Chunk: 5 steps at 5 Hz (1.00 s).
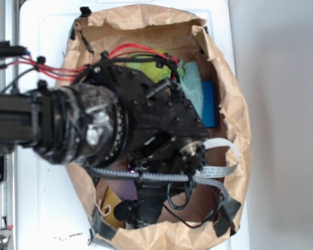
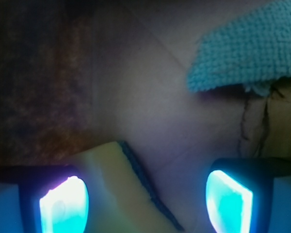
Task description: Grab the green sponge.
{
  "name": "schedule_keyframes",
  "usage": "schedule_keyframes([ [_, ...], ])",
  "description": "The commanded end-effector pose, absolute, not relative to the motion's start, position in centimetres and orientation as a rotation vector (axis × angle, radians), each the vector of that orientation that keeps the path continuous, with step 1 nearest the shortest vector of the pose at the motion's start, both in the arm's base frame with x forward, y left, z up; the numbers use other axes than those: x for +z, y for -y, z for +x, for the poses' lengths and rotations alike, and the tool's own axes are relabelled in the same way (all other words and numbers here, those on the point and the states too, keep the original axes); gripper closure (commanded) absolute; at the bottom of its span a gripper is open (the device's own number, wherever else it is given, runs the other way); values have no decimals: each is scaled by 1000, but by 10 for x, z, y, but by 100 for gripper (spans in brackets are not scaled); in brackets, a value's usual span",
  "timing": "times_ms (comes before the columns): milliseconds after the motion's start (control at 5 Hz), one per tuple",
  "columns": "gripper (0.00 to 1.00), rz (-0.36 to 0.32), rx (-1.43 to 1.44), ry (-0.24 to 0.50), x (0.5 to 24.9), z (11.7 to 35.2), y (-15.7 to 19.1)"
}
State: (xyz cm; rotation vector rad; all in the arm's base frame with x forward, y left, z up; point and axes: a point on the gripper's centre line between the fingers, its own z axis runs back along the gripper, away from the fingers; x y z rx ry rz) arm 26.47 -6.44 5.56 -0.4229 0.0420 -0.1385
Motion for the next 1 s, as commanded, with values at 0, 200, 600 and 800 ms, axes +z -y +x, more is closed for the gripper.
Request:
schedule_keyframes([
  [0, 0, -433, -235, -53, 60, 249, 75],
  [200, 0, -444, -274, -73, 63, 236, 81],
  [600, 0, -431, -323, -98, 57, 222, 95],
  [800, 0, -411, -331, -110, 48, 218, 103],
])
